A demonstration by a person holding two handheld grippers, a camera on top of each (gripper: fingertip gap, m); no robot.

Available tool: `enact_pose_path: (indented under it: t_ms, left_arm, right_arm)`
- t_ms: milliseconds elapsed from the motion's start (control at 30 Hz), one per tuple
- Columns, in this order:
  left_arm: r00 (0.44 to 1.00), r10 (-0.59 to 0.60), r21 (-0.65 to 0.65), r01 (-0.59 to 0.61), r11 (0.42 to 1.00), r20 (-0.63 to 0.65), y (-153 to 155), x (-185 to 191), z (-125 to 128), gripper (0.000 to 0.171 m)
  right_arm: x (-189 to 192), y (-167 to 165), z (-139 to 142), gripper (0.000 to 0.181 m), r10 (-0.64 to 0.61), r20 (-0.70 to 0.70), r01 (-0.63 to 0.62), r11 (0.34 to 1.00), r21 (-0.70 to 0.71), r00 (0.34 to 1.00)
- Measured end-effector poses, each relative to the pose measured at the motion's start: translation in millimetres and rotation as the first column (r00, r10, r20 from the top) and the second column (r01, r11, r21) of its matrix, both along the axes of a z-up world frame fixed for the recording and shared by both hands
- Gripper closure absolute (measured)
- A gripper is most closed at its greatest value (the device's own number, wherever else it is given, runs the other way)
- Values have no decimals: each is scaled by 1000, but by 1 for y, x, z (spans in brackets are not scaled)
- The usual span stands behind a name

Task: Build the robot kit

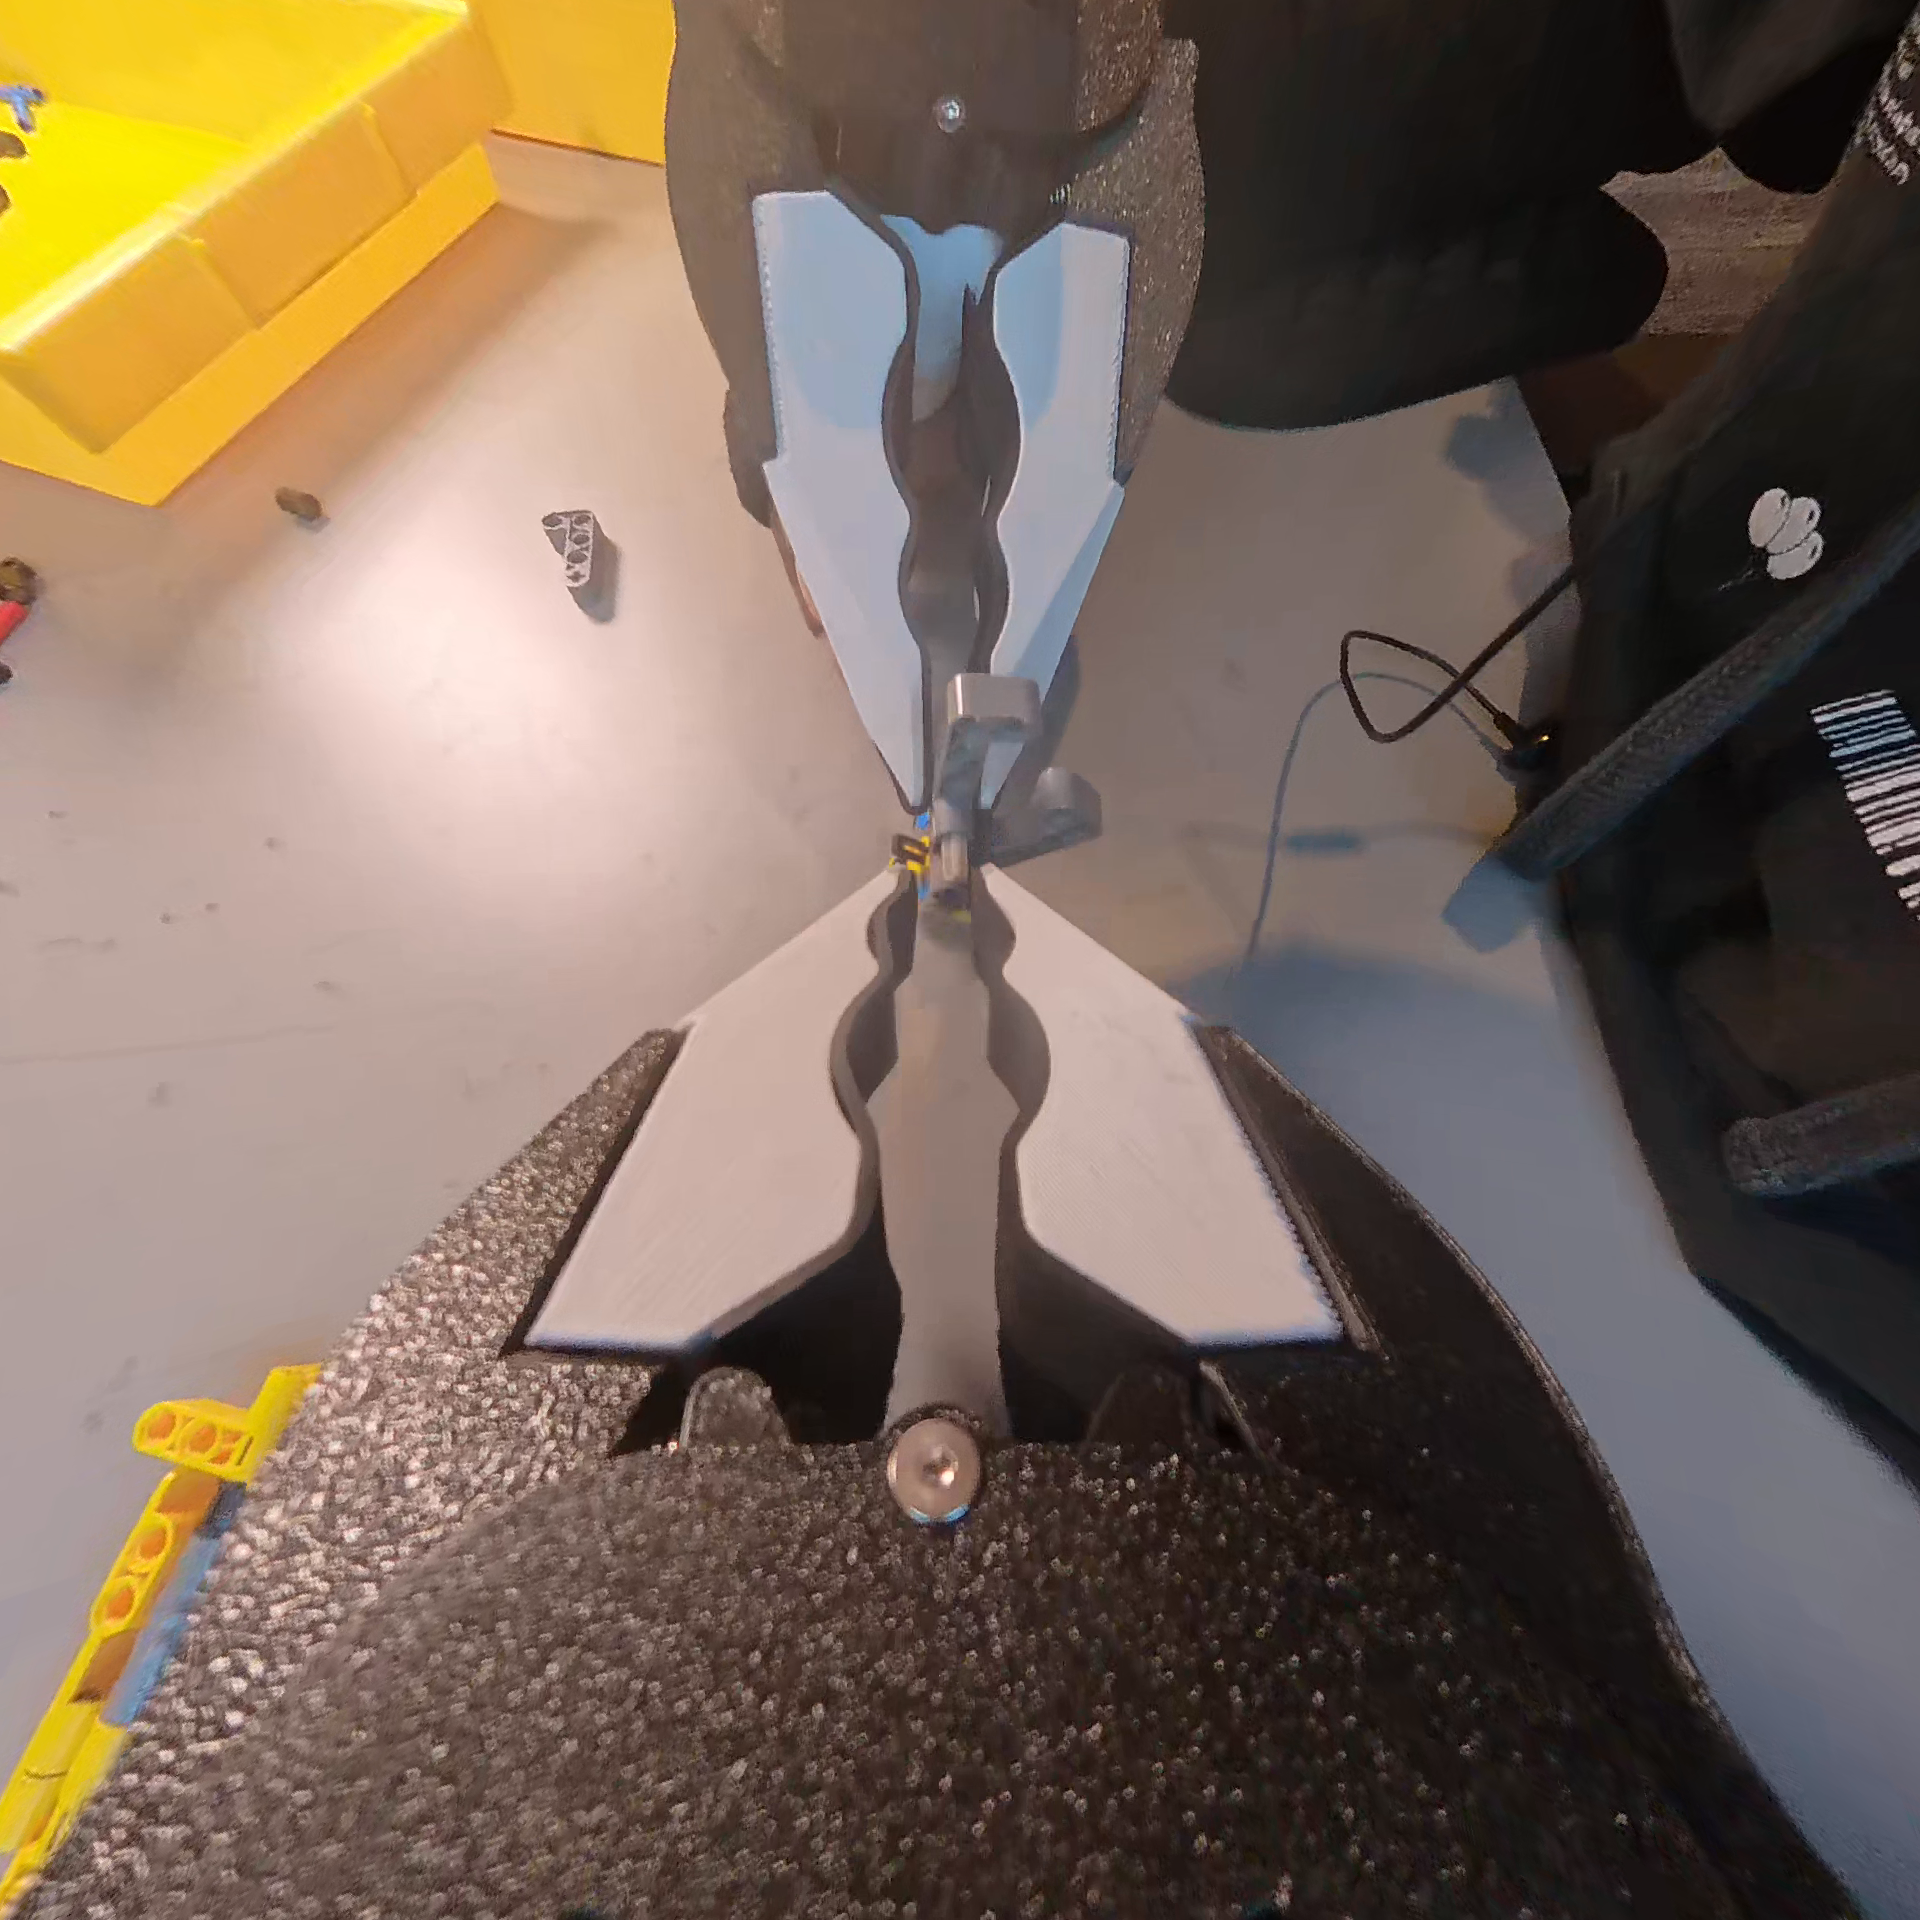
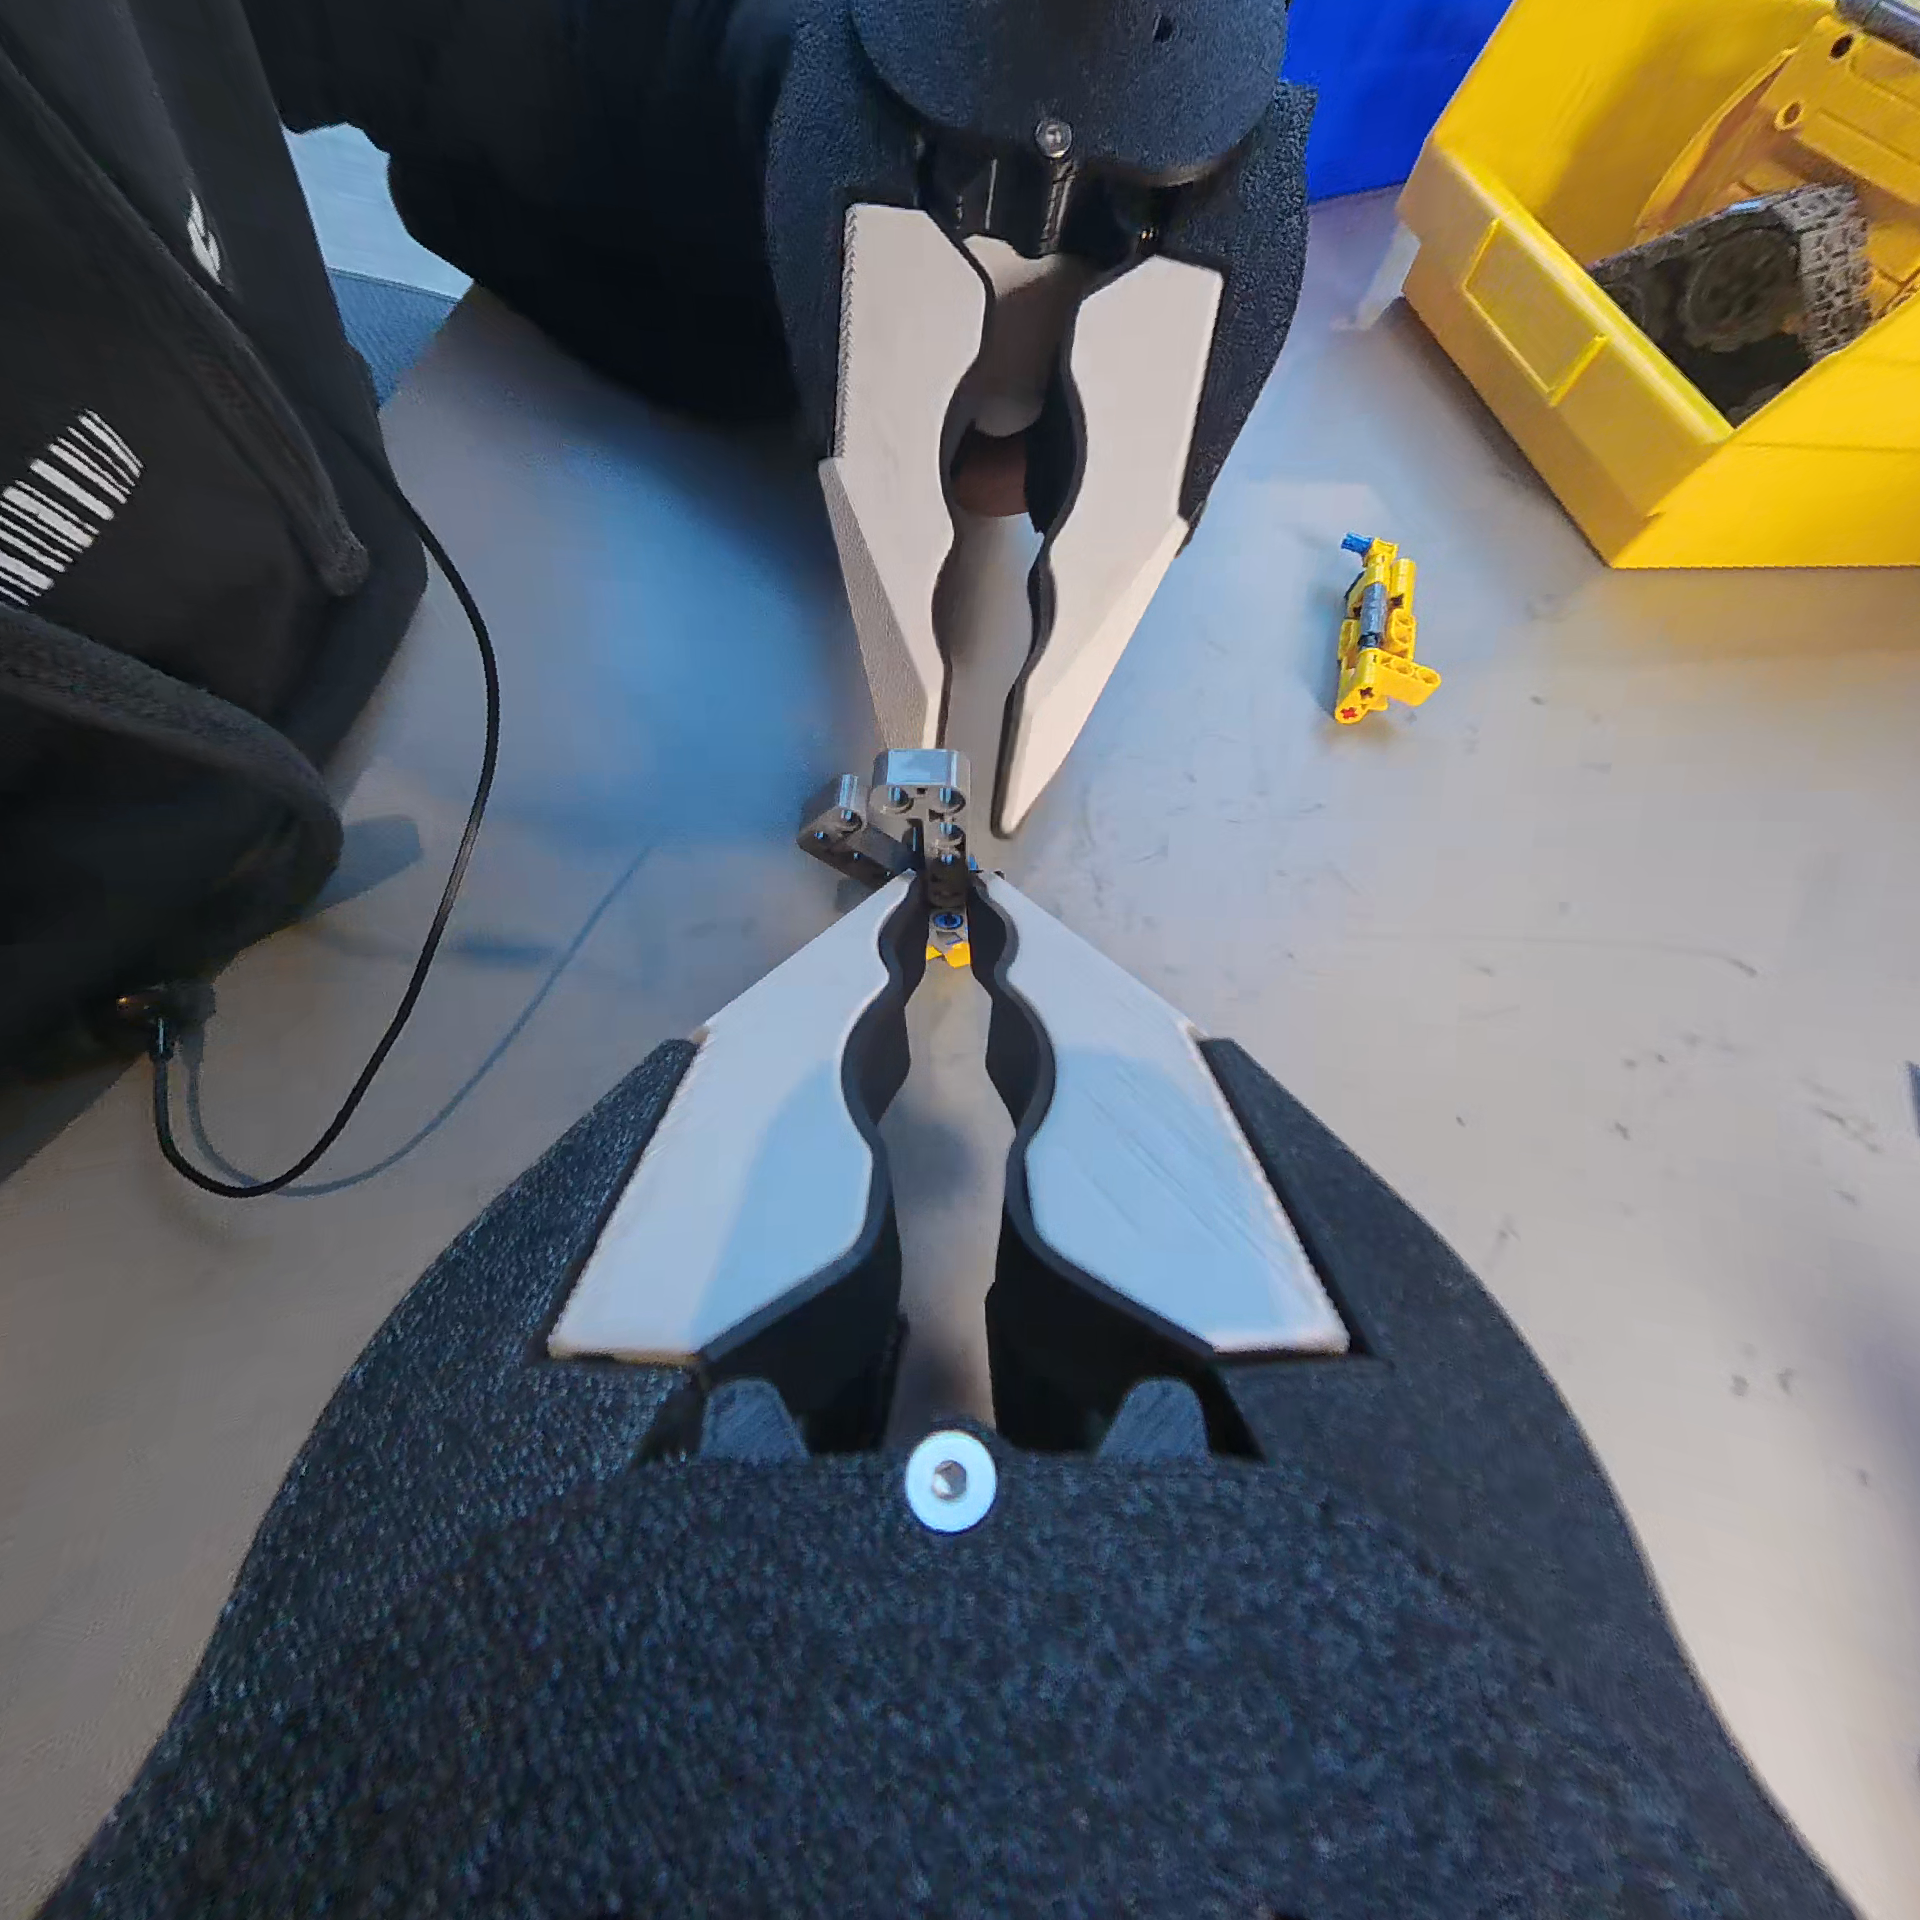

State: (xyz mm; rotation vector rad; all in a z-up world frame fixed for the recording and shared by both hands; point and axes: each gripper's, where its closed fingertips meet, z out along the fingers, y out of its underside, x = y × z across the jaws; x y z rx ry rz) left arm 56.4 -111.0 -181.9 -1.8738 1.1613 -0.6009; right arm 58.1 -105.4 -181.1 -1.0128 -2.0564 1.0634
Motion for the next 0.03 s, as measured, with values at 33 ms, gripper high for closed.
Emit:
enact_pose_path:
  t_ms: [33]
  left_arm:
    - [1000,-3,-6,3,1000,2,0,-1,0,164]
  right_arm:
    - [0,1,0,175,-3,0,3,1000,-1,1000]
